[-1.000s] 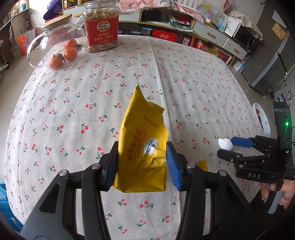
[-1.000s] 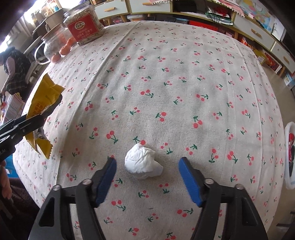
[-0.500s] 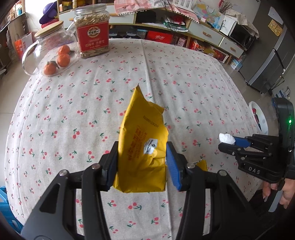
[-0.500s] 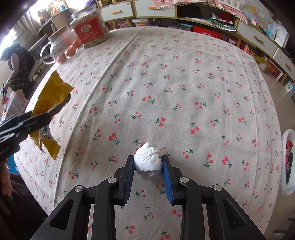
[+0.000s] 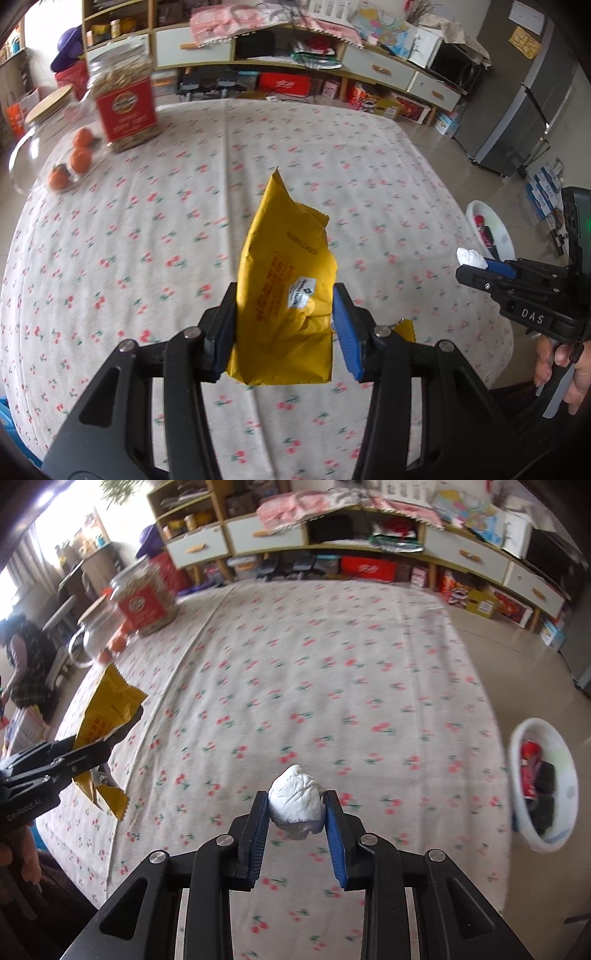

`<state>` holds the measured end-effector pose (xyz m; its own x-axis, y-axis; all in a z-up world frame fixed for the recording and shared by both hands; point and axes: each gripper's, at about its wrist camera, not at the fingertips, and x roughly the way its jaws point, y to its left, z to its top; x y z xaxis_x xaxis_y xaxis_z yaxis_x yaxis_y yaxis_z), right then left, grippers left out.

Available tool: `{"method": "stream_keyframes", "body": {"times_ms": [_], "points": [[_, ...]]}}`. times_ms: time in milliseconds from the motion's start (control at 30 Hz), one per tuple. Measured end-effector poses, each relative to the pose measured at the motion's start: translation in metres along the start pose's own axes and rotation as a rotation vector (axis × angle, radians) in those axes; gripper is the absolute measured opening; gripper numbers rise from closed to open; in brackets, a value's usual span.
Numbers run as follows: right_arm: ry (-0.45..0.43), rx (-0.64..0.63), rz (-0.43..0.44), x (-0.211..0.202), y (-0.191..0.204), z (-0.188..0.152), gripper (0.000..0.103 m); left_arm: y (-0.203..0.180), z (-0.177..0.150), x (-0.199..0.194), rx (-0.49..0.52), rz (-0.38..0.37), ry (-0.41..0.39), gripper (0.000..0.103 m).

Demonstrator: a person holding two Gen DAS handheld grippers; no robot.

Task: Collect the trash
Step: 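Grasp the crumpled white tissue with the right tool while the left tool holds the bag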

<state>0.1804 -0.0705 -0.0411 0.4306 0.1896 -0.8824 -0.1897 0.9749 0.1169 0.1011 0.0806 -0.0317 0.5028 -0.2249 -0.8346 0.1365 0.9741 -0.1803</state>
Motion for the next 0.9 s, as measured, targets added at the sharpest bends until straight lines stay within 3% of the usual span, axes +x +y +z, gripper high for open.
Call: {"method": "stream_keyframes", "body": {"times_ms": [633,900], "points": [[-0.108,0.286,-0.091,-0.074,-0.163,-0.046,0.030,-0.116,0.031,0.031,0.137,-0.104,0.020,0.050],[-0.121,0.411,-0.123,-0.089,-0.233,-0.079,0.030,-0.193,0.041,0.060,0.219,-0.167,0.056,0.050]]}}
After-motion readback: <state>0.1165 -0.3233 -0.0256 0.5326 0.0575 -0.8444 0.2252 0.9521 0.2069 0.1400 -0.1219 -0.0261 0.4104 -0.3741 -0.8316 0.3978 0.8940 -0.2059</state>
